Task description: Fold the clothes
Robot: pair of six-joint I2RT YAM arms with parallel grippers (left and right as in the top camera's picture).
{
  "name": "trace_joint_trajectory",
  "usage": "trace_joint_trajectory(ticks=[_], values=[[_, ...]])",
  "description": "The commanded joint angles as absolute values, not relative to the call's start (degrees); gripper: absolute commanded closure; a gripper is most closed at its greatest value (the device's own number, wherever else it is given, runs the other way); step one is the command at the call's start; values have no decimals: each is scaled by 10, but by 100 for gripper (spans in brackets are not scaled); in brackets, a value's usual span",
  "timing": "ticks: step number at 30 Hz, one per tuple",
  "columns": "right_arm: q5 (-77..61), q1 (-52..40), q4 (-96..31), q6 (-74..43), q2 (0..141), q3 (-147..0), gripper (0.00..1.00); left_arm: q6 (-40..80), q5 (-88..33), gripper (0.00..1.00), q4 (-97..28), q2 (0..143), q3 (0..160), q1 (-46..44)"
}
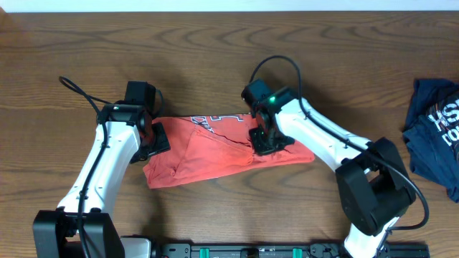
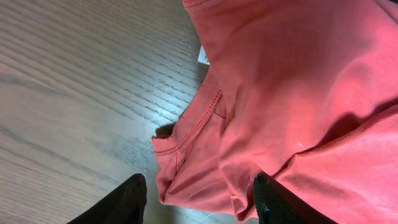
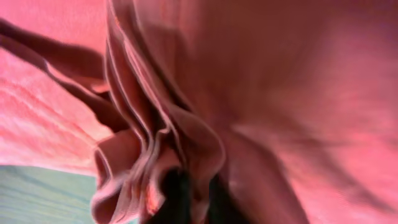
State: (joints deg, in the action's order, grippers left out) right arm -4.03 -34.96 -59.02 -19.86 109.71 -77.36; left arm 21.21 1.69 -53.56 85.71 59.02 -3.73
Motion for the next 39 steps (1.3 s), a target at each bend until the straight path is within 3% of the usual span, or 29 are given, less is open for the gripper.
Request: trace_joint_trajectory(ticks=[1, 6, 15, 23, 39], values=[[-93, -369, -569, -196, 1084, -757, 98, 217, 20, 43, -537, 853, 596, -33], [-125, -390, -527, -192, 1084, -756, 87, 217, 20, 43, -536, 853, 596, -33], [-122, -408, -465, -197, 1084, -756, 83, 217, 20, 43, -537, 853, 596, -33], [1, -395, -427, -198, 1082, -769, 71, 217, 20, 43, -538, 853, 596, -33], [101, -386, -379, -238, 1110, -775, 69, 217, 19, 43, -538, 853, 595, -33]])
